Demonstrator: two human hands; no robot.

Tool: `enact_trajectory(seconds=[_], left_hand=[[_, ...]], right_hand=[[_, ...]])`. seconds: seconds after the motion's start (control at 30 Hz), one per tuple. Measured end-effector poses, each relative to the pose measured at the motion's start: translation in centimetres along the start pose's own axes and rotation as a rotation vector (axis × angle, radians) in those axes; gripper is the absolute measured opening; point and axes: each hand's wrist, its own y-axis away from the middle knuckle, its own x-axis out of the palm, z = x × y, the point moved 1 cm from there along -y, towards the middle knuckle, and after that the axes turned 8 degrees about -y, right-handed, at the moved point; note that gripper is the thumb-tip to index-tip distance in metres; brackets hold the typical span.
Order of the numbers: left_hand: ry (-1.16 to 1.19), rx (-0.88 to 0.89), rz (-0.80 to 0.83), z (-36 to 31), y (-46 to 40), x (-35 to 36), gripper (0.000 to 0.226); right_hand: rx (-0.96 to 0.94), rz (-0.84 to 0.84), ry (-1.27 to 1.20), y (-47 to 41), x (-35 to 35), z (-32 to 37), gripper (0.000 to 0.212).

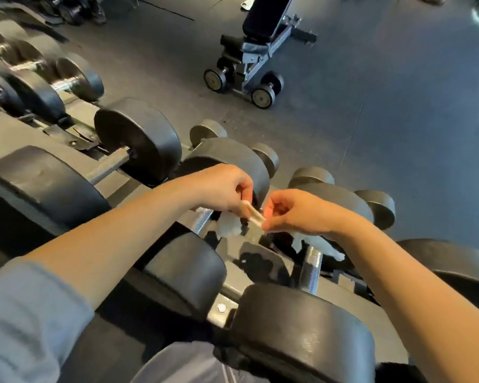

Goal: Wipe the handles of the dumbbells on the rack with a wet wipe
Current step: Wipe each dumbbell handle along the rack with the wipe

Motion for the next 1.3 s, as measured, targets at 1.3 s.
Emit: enact_trajectory(seconds=[1.3], left_hand=[[1.182,-0.331,0.094,13.1,-0.4,-0.1,0.016]], right_hand=[[0.043,-0.27,-0.368,-8.5,6.0,4.5,0.007]])
